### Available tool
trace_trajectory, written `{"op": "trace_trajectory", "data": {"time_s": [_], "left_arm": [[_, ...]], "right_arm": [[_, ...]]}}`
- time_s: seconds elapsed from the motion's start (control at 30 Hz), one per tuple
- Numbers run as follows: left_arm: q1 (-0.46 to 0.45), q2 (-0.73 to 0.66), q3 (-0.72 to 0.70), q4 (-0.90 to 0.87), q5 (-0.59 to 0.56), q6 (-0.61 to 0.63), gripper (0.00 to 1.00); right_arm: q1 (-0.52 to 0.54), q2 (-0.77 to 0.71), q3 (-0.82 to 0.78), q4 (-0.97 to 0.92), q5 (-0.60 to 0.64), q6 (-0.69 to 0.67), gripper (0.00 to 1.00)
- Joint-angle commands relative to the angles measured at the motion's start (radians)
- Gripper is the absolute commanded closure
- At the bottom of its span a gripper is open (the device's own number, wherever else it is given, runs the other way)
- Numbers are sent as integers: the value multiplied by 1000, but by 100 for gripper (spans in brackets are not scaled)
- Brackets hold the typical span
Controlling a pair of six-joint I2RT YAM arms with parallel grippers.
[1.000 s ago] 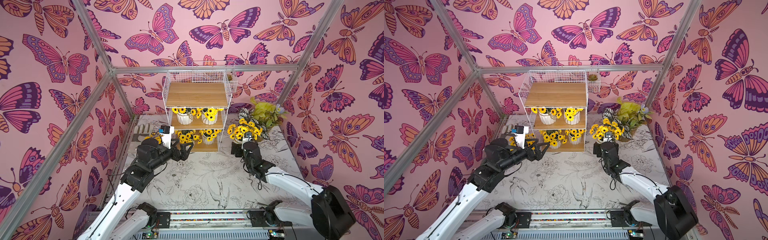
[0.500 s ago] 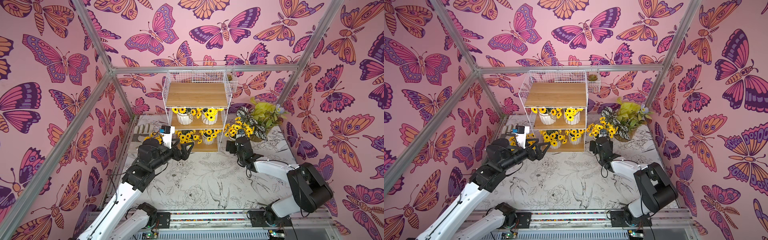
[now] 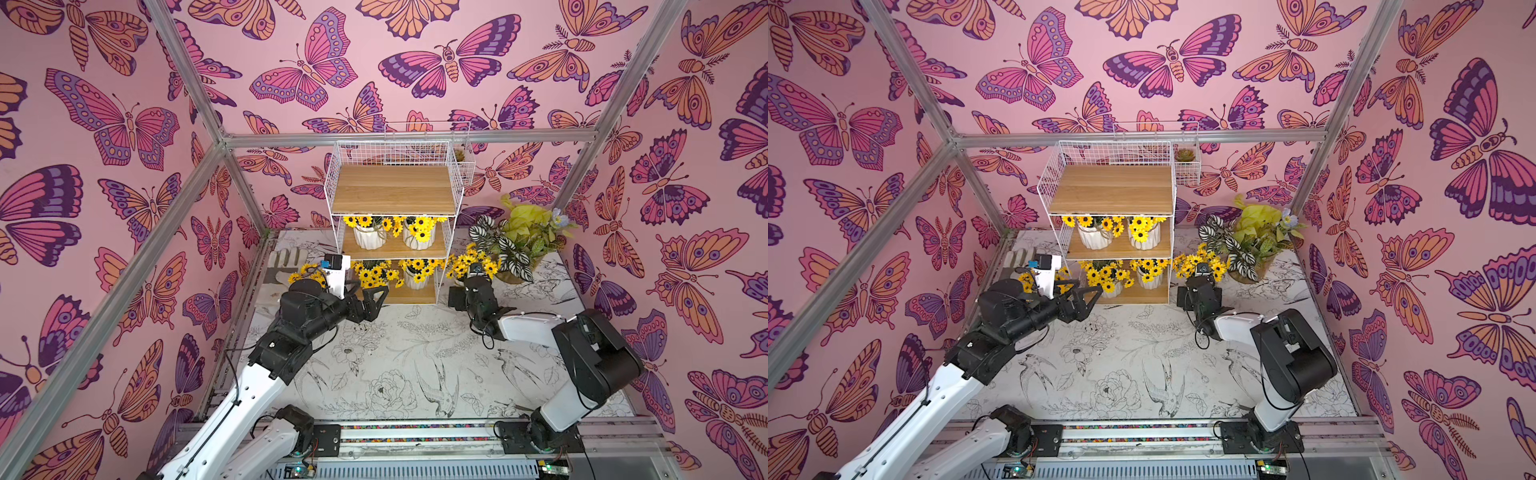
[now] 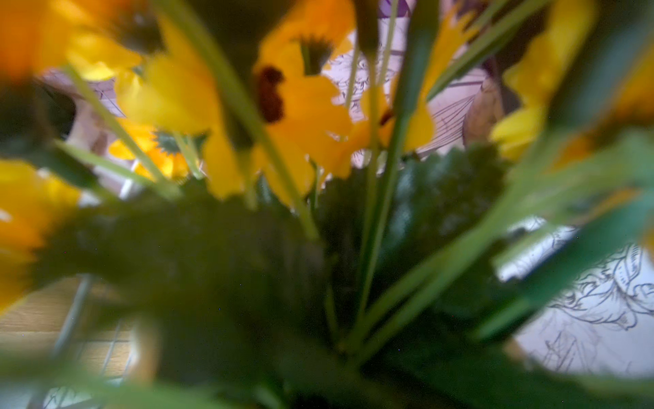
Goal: Take the sunflower pots off the shelves
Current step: Place the sunflower pot at the center of the board.
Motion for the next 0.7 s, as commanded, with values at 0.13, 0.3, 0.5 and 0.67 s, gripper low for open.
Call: {"op": "trace_trajectory", "data": {"time_s": [0.13,0.3,0.5,0.67], "left_arm": [[-6,-20,-31,23,-8,-14,0],[-7,-30,-37,23,-13,-17,0],[-8,-45,-55,21,-20,-20,0],[-8,-39,-67,21,-14,-22,0]], "right_arm": [[-6,12,-65,163,4,37,49],[-5,60,-62,160,17,50,47],[9,87,-109,229,42,62,45],[44,119,-127,245,76,58,42]]}}
